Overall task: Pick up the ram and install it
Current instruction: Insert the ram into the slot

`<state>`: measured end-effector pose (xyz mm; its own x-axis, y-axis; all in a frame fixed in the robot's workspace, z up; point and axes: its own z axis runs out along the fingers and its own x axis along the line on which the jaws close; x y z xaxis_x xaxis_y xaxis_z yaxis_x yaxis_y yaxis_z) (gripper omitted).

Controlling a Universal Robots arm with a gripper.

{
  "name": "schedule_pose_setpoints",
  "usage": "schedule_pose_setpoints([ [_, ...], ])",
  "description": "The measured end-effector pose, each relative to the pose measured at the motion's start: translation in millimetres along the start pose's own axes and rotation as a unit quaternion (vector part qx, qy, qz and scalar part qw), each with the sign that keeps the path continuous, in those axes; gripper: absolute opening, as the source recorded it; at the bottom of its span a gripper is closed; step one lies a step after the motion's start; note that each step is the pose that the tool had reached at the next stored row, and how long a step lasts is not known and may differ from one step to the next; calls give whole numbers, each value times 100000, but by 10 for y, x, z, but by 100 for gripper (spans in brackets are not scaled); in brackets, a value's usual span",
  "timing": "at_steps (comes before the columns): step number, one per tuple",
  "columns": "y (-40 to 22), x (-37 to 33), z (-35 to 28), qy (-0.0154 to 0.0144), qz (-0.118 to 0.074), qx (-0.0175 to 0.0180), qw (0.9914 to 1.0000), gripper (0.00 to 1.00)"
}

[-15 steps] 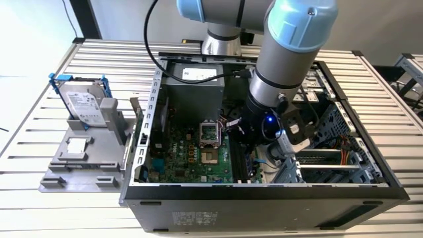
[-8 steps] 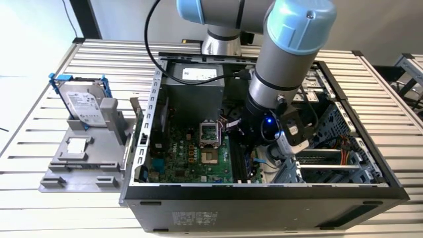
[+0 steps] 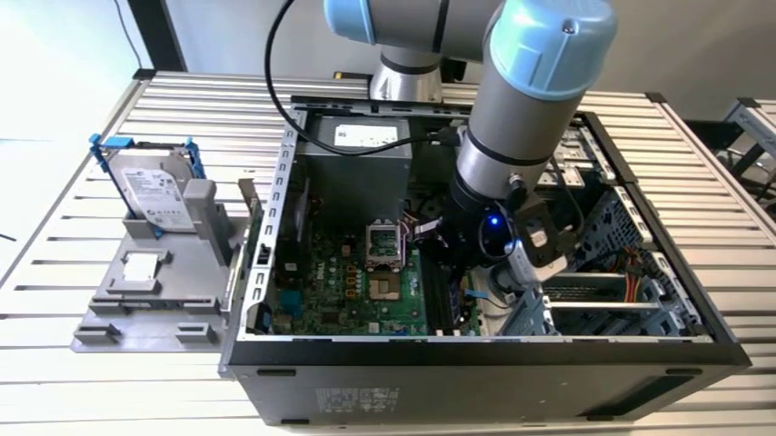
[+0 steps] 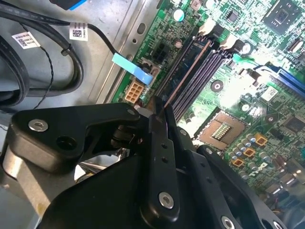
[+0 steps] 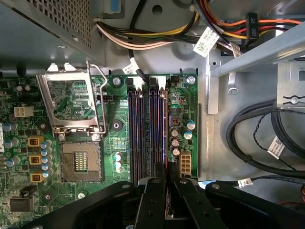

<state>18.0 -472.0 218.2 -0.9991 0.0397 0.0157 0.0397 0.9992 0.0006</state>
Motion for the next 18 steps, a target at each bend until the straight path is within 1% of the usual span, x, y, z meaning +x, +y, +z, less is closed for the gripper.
schedule_pose_setpoints([
  [4, -1, 0, -5, 8, -215, 316, 99999, 0],
  [6, 0, 0, -5, 10, -545, 389, 99998, 0],
  [14, 1, 0, 3, 18, -731, 485, 99996, 0],
  [18, 4, 0, 21, 18, -730, 498, 99996, 0],
])
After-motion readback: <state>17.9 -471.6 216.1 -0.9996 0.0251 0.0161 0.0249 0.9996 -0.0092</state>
